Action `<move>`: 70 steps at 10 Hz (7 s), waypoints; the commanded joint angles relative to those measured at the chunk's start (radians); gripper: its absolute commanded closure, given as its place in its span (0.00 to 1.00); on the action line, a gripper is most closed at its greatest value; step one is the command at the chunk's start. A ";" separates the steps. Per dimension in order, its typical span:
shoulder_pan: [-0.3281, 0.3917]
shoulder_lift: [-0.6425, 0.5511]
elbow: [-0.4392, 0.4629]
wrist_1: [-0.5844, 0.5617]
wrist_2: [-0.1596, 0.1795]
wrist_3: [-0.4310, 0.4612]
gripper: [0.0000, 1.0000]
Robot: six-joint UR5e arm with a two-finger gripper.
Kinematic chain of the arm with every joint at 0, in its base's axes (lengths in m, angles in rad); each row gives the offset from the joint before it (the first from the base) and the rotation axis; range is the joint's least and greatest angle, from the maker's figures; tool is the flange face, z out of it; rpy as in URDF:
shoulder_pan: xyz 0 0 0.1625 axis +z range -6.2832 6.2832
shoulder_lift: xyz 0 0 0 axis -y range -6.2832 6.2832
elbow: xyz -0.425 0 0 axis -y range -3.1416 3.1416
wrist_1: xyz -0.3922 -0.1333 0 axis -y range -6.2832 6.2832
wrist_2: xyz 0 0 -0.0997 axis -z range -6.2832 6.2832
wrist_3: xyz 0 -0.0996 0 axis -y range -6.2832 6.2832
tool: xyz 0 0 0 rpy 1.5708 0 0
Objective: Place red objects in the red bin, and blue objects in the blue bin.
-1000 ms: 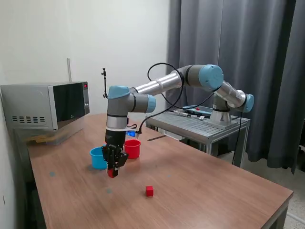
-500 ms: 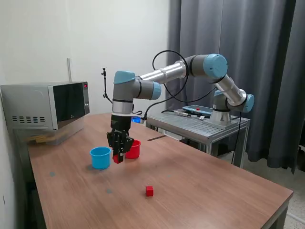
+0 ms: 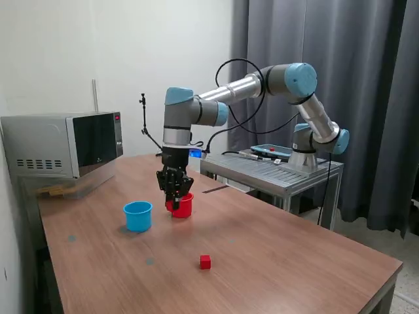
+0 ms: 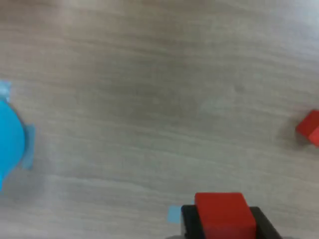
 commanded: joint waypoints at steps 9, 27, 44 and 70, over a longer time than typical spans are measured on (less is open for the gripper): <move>-0.106 -0.157 0.247 -0.014 -0.005 0.058 1.00; -0.261 -0.278 0.463 -0.064 -0.005 0.060 1.00; -0.263 -0.260 0.597 -0.296 -0.014 0.095 0.00; 0.025 -0.187 0.317 -0.100 -0.118 0.572 0.00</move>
